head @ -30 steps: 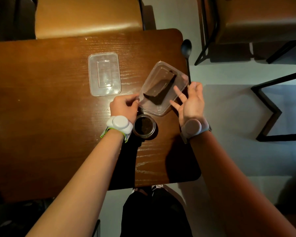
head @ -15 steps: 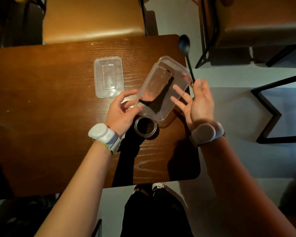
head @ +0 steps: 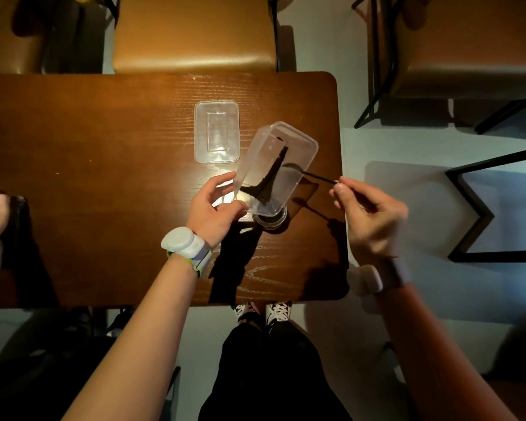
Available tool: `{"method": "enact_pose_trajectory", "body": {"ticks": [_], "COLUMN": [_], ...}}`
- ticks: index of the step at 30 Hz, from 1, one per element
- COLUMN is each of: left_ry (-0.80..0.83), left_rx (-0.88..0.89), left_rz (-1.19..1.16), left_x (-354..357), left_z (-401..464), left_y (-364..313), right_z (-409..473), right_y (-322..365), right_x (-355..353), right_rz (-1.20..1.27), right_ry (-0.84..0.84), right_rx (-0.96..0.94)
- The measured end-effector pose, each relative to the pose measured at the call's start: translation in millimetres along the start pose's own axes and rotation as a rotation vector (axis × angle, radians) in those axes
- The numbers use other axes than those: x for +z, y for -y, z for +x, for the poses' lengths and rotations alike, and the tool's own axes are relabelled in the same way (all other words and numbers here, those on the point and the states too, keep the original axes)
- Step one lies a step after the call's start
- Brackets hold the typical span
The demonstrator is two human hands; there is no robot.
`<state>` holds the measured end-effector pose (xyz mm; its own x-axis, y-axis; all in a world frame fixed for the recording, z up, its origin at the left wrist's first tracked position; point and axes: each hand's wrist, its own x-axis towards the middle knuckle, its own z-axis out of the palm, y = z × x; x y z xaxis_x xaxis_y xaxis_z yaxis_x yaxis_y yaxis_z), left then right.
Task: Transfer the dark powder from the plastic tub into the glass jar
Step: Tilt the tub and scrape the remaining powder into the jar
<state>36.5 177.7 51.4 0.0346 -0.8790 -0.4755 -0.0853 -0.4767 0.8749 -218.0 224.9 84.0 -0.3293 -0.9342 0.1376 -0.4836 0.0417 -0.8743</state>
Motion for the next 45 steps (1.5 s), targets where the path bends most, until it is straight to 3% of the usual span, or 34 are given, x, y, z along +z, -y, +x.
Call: {"method": "enact_pose_trajectory", "body": {"ticks": [3, 5, 10, 15, 21, 27, 32, 36, 41, 45], "left_ry": [-0.002, 0.000, 0.014, 0.022, 0.032, 0.014, 0.006, -0.005, -0.036, -0.046], "left_rx": [0.007, 0.013, 0.043, 0.037, 0.048, 0.087, 0.081, 0.101, 0.072, 0.042], "left_rz": [0.007, 0.023, 0.062, 0.068, 0.077, 0.101, 0.098, 0.093, 0.075, 0.075], "left_x": [-2, -2, 0, 3, 3, 2, 2, 10, 21, 21], "left_z": [-4, -7, -10, -9, -9, -4, -4, -9, -10, -12], "left_y": [3, 5, 8, 12, 15, 13, 11, 10, 11, 9], "right_z": [13, 23, 28, 11, 18, 7, 8, -6, -37, -53], "right_y": [10, 16, 8, -6, -6, -8, -6, -13, -22, -24], "right_x": [1, 4, 15, 23, 15, 37, 24, 26, 44, 47], "right_rz": [-0.250, -0.342, -0.494, -0.492, -0.419, -0.421, -0.404, -0.434, -0.355, 0.009], "right_ry": [0.036, 0.070, 0.193, 0.344, 0.163, 0.312, 0.186, 0.186, 0.167, 0.153], "right_rx": [-0.373, -0.427, -0.457, -0.419, -0.343, -0.357, -0.300, -0.289, -0.142, 0.368]}}
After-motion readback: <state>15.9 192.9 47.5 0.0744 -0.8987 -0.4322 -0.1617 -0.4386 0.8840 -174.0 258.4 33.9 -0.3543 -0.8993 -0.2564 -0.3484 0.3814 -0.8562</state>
